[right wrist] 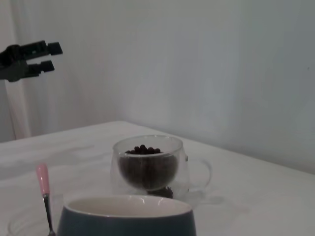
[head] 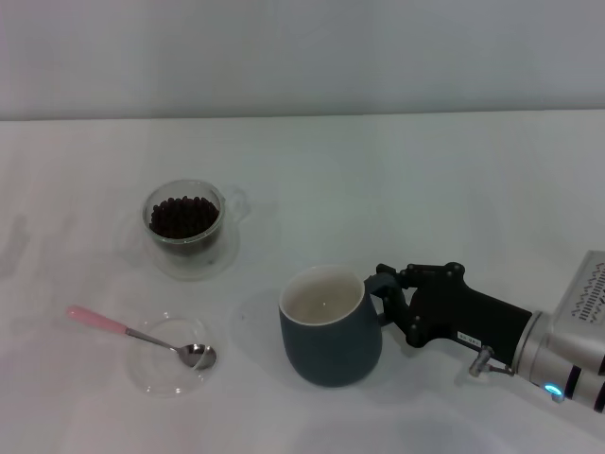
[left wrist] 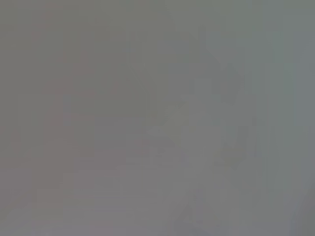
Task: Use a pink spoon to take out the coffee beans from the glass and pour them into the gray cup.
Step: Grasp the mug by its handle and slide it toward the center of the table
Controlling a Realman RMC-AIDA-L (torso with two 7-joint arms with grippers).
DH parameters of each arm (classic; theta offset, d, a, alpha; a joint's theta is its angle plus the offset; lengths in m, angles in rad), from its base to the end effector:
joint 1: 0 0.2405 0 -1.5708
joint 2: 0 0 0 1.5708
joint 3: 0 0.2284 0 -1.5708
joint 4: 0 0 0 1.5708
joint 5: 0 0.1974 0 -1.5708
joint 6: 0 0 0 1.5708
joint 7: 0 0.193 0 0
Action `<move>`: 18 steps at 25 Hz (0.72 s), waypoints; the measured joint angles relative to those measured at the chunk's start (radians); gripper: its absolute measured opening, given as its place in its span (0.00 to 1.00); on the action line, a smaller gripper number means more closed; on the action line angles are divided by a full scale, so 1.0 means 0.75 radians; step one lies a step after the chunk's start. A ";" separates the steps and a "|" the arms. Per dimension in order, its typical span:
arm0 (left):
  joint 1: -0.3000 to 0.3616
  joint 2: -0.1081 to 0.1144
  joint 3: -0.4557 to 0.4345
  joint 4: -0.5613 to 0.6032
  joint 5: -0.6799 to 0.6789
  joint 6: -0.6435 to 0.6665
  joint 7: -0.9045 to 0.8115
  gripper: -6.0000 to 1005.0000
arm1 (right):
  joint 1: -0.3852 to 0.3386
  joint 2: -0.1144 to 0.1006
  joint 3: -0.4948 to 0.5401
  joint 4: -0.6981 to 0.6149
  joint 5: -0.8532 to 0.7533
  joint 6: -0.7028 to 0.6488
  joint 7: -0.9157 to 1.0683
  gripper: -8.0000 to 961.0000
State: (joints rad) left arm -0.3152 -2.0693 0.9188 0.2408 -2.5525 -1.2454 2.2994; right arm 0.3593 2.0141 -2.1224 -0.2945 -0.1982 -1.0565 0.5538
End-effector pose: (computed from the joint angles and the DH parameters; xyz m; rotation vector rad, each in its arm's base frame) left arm -0.3209 0.3446 0.0690 -1.4304 -0.8297 -1.0744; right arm 0.2604 0.2999 -0.0972 -2.3662 0.5158 0.6617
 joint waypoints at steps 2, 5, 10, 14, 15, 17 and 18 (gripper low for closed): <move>0.001 0.000 0.000 0.000 0.000 -0.001 0.000 0.87 | -0.002 0.000 -0.004 -0.001 -0.001 0.004 -0.001 0.17; 0.001 0.000 0.000 0.000 0.000 -0.002 0.000 0.87 | -0.008 0.000 -0.008 -0.001 -0.001 0.003 -0.001 0.16; -0.004 0.000 0.000 0.001 0.000 -0.003 0.000 0.87 | -0.012 0.000 -0.012 -0.001 -0.002 0.002 -0.001 0.17; -0.010 0.000 0.000 0.002 0.001 -0.003 0.000 0.87 | -0.013 0.000 -0.024 0.003 -0.002 0.003 0.000 0.23; -0.011 0.000 0.000 0.002 0.002 -0.003 0.000 0.87 | -0.013 0.000 -0.027 0.005 -0.002 0.004 0.001 0.26; -0.012 0.000 0.000 0.002 0.002 -0.003 0.000 0.87 | -0.013 0.000 -0.030 0.007 -0.002 0.005 0.007 0.31; -0.012 0.000 0.000 0.002 0.002 -0.003 0.000 0.87 | -0.013 -0.001 -0.031 0.008 -0.002 0.006 0.010 0.34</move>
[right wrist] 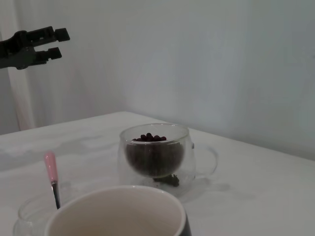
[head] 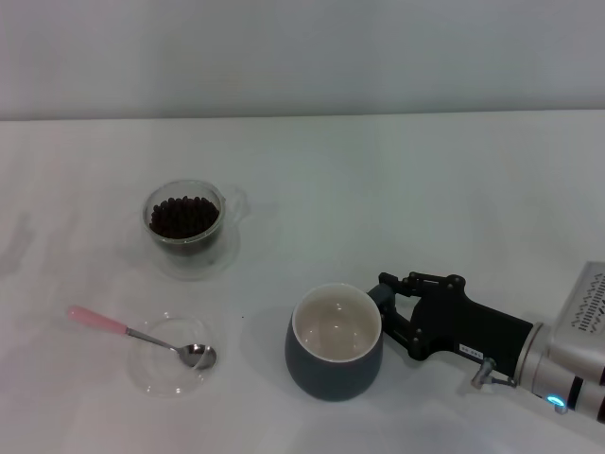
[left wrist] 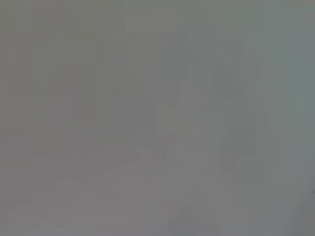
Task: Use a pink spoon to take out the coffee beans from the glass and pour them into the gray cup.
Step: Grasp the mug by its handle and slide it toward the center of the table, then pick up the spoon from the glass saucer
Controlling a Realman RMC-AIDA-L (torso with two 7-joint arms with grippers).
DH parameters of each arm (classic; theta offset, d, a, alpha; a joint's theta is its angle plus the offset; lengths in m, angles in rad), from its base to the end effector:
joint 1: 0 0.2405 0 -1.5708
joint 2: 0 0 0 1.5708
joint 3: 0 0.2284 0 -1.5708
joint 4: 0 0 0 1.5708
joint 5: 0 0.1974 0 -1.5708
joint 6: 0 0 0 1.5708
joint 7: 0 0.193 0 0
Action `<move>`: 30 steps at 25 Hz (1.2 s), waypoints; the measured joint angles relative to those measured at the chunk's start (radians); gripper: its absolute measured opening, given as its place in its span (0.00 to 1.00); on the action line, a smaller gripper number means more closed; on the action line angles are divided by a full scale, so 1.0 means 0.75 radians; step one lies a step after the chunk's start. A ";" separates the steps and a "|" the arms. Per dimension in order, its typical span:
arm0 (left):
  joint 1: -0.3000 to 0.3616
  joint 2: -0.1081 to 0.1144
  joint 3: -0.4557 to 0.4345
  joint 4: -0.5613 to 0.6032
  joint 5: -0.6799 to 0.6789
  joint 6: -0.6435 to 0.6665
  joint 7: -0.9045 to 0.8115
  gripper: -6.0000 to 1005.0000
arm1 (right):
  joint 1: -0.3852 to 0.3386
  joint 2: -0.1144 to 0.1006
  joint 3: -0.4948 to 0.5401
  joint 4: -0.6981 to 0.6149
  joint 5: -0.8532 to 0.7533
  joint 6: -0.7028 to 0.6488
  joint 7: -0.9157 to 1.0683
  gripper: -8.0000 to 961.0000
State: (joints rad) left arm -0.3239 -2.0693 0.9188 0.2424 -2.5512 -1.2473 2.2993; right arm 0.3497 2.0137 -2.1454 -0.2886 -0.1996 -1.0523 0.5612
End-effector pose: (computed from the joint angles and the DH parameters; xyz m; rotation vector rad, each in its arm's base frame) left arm -0.3172 0.3475 0.0693 -1.4371 -0.8209 -1.0826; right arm 0.2656 0.2929 -0.1013 -2.3857 0.5351 0.6413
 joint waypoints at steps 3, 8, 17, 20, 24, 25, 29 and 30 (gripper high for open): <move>0.001 0.000 0.000 0.000 -0.001 0.000 0.000 0.87 | -0.001 -0.001 0.002 0.002 0.001 0.002 0.027 0.36; 0.001 0.000 0.000 0.000 -0.001 0.000 0.000 0.87 | -0.003 -0.009 0.007 0.018 0.002 -0.001 0.137 0.47; 0.010 0.000 0.000 0.000 -0.002 0.000 0.000 0.87 | -0.030 -0.034 0.001 0.175 -0.026 -0.255 0.233 0.76; 0.012 0.000 0.000 0.000 0.000 0.000 0.000 0.87 | -0.034 -0.044 0.008 0.232 -0.059 -0.295 0.287 0.84; 0.031 0.000 0.004 0.000 0.007 -0.013 -0.029 0.87 | -0.059 -0.061 0.083 0.288 -0.042 -0.357 0.300 0.92; 0.043 0.000 0.006 0.000 0.007 -0.021 -0.053 0.87 | -0.067 -0.071 0.120 0.294 -0.040 -0.375 0.299 0.92; 0.079 0.001 0.009 0.000 0.014 -0.033 -0.135 0.87 | -0.112 -0.092 0.367 0.301 -0.037 -0.436 0.252 0.92; 0.100 0.001 0.010 -0.001 0.024 -0.034 -0.189 0.87 | -0.122 -0.091 0.448 0.296 -0.036 -0.443 0.223 0.92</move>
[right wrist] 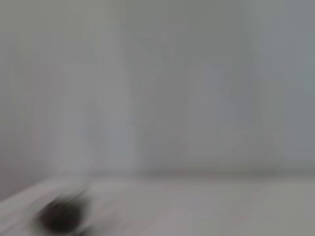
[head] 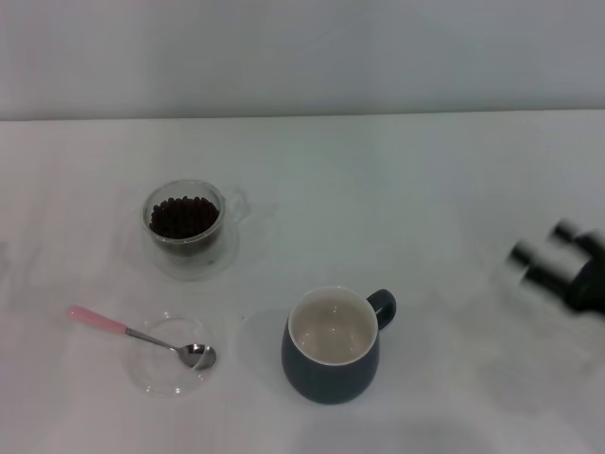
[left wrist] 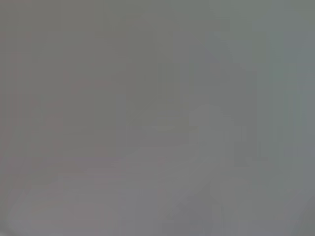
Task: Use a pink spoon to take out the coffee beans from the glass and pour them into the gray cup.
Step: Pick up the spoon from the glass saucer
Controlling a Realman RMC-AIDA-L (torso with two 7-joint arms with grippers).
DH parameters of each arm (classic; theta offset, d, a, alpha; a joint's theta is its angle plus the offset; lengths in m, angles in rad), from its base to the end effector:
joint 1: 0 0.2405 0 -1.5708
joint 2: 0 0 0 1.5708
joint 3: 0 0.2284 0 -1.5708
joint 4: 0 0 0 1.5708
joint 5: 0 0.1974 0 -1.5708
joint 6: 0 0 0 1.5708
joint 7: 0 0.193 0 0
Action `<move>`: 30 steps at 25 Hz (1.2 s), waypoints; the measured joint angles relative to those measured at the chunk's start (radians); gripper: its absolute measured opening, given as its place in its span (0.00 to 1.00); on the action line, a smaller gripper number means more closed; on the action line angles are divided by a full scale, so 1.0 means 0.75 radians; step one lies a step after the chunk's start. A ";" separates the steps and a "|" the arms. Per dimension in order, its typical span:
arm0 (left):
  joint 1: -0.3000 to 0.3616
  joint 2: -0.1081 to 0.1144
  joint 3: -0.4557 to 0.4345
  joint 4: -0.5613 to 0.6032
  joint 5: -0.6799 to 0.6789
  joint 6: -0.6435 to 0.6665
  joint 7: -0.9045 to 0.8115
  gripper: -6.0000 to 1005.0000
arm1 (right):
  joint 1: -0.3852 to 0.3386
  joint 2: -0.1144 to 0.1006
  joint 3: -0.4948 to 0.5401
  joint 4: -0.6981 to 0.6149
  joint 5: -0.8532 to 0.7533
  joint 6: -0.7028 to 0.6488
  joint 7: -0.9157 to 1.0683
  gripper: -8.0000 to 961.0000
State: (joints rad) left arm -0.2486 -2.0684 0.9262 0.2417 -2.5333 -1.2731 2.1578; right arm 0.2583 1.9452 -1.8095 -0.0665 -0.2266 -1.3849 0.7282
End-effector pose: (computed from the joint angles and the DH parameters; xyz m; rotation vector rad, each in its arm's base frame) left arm -0.3360 0.3220 0.0667 -1.3832 -0.9608 -1.1462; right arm 0.3253 0.2764 -0.0061 -2.0050 0.7988 0.8423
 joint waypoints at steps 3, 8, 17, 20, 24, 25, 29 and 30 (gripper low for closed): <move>0.048 0.027 0.002 -0.004 0.085 0.000 -0.265 0.87 | -0.013 0.044 0.293 -0.013 0.003 0.000 -0.148 0.92; 0.056 0.113 0.003 -0.020 0.359 0.017 -0.696 0.87 | 0.021 0.089 0.555 -0.034 0.009 -0.019 -0.426 0.92; 0.066 0.098 0.000 -0.027 0.635 -0.010 -0.974 0.87 | 0.089 0.090 0.560 -0.144 0.041 0.115 -0.485 0.92; 0.063 0.081 0.000 -0.034 0.666 -0.006 -0.974 0.87 | 0.115 0.090 0.560 -0.152 0.042 0.134 -0.488 0.92; 0.055 0.049 0.001 -0.036 0.719 0.004 -0.969 0.87 | 0.145 0.090 0.560 -0.152 0.042 0.150 -0.488 0.92; 0.053 0.044 0.000 -0.036 0.724 0.014 -0.968 0.87 | 0.149 0.090 0.560 -0.153 0.042 0.153 -0.488 0.92; 0.033 0.016 0.000 -0.036 0.738 0.071 -0.968 0.87 | 0.156 0.089 0.562 -0.154 0.042 0.157 -0.488 0.92; 0.028 0.012 0.000 -0.036 0.742 0.082 -0.968 0.87 | 0.157 0.088 0.566 -0.154 0.042 0.157 -0.488 0.92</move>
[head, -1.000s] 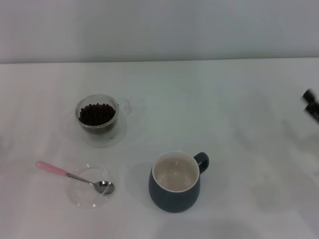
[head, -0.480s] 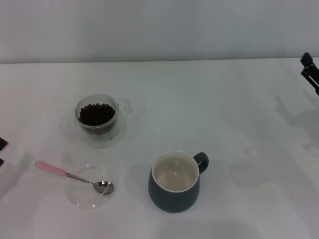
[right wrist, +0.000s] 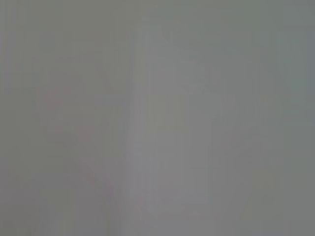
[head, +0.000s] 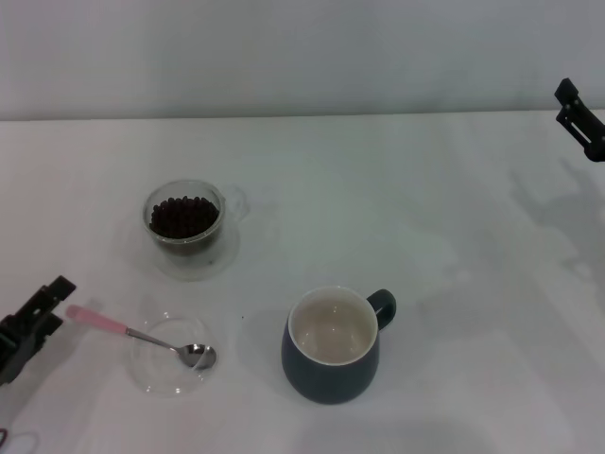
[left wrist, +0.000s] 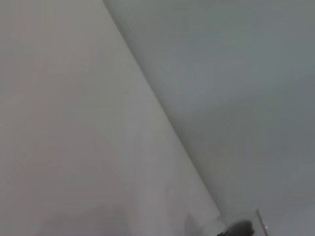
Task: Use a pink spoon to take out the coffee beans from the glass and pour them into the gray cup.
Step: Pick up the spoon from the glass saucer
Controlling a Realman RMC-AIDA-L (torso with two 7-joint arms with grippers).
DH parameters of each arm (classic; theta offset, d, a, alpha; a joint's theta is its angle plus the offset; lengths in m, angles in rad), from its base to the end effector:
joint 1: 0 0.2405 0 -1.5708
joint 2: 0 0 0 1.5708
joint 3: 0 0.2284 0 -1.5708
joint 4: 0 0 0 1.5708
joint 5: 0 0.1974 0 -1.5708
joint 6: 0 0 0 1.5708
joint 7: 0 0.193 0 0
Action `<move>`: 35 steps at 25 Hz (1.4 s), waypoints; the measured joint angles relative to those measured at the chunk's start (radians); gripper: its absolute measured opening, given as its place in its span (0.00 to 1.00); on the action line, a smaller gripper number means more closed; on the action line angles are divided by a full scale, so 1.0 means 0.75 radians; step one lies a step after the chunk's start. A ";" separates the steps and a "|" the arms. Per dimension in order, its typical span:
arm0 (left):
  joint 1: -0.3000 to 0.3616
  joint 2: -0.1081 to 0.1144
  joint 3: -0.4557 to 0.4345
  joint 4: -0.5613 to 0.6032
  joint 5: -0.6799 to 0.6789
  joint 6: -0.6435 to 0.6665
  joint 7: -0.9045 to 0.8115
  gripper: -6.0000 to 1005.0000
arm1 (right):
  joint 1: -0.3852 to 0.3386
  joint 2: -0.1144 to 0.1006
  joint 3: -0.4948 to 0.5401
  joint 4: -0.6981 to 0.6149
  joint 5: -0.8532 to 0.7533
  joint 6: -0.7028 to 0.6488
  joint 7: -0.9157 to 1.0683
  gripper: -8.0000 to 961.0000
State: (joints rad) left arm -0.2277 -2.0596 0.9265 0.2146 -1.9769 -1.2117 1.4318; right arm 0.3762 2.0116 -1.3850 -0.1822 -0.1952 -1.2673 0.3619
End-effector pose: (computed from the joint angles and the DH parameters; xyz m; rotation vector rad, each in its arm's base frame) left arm -0.3349 0.2835 -0.0315 -1.5299 -1.7997 -1.1862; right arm 0.2948 0.3601 0.0556 -1.6321 0.4167 0.7842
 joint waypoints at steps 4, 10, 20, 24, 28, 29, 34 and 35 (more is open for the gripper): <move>-0.031 -0.008 0.000 -0.004 0.026 0.050 0.000 0.87 | 0.005 -0.001 0.007 -0.001 0.000 0.000 -0.002 0.92; -0.077 -0.009 0.000 -0.029 0.046 0.073 0.000 0.87 | 0.009 -0.001 0.009 -0.001 -0.001 0.001 -0.002 0.92; -0.085 -0.011 0.001 -0.035 0.080 0.065 -0.003 0.79 | 0.012 0.001 0.010 -0.001 0.012 0.002 -0.001 0.92; -0.067 -0.013 -0.004 -0.035 0.076 0.045 0.000 0.61 | 0.014 0.001 0.010 0.000 0.013 0.002 0.000 0.92; -0.064 -0.008 -0.004 -0.032 0.078 0.041 0.003 0.46 | 0.017 0.001 0.010 0.000 0.020 0.002 0.000 0.92; -0.066 -0.005 -0.003 -0.032 0.080 0.041 0.003 0.41 | 0.017 0.001 0.010 0.000 0.022 0.002 0.000 0.92; -0.075 0.000 0.000 -0.029 0.090 0.041 0.003 0.22 | 0.018 0.001 0.010 0.002 0.027 0.002 0.005 0.92; -0.075 0.000 0.000 -0.026 0.093 0.037 0.003 0.20 | 0.018 0.001 0.010 0.005 0.027 0.002 0.005 0.92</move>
State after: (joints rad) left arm -0.2841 -2.0595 0.9265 0.1948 -1.9074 -1.1837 1.4341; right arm 0.3899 2.0126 -1.3774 -0.1786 -0.1746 -1.2654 0.3659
